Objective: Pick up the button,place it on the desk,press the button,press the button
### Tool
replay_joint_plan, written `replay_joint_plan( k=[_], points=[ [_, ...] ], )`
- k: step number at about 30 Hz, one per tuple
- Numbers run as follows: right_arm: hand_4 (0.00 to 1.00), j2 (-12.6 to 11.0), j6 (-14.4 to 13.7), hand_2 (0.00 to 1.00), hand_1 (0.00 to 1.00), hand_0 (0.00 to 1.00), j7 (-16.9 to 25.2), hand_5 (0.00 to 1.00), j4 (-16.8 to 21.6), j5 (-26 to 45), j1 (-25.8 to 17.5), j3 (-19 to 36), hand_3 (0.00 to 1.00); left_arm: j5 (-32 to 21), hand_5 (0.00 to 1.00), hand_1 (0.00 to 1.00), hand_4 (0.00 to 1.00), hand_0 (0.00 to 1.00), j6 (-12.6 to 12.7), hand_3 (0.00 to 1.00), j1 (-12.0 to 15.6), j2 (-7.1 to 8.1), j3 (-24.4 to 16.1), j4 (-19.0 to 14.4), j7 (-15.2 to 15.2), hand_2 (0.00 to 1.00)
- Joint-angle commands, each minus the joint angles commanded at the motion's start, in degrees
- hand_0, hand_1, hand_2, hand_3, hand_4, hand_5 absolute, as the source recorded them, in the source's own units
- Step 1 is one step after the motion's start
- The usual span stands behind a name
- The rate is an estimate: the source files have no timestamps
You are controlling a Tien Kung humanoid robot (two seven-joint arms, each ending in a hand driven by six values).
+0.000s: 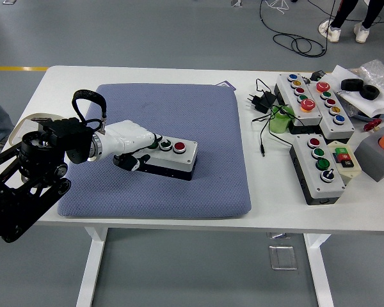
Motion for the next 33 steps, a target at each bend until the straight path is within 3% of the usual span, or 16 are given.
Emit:
replay_joint_plan(
  k=[5,12,24,33],
  points=[
    [0.398,0.0,0.0,0.717,0.649,0.662,0.0,0.246,0.0,-0.2,0.0,0.1,0.606,0.0,0.002,0.002,0.333,0.106,2.5,0.871,0.0,-0.16,-1.2,-2.8,2.1,0.036],
    [0.398,0.0,0.0,0.716,0.648,0.662,0.0,0.246,0.0,-0.3,0.0,0.1,0.607,0.0,0.002,0.002,0.330,0.108,2.1,0.873,-0.3,-0.57,0.4,-4.4,2.8,0.038],
    [0.397,0.0,0.0,0.716,0.648,0.661,0.0,0.246,0.0,-0.3,0.1,0.2,0.607,0.0,0.002,0.002,0.322,0.109,1.1,0.879,-0.2,-2.35,1.6,-1.9,2.9,0.040],
    [0.398,0.0,0.1,0.717,0.648,0.661,0.0,0.246,0.0,-0.4,0.1,0.1,0.607,0.0,0.002,0.002,0.310,0.108,0.5,0.886,0.1,-2.70,2.2,-1.2,2.9,0.043]
  ],
)
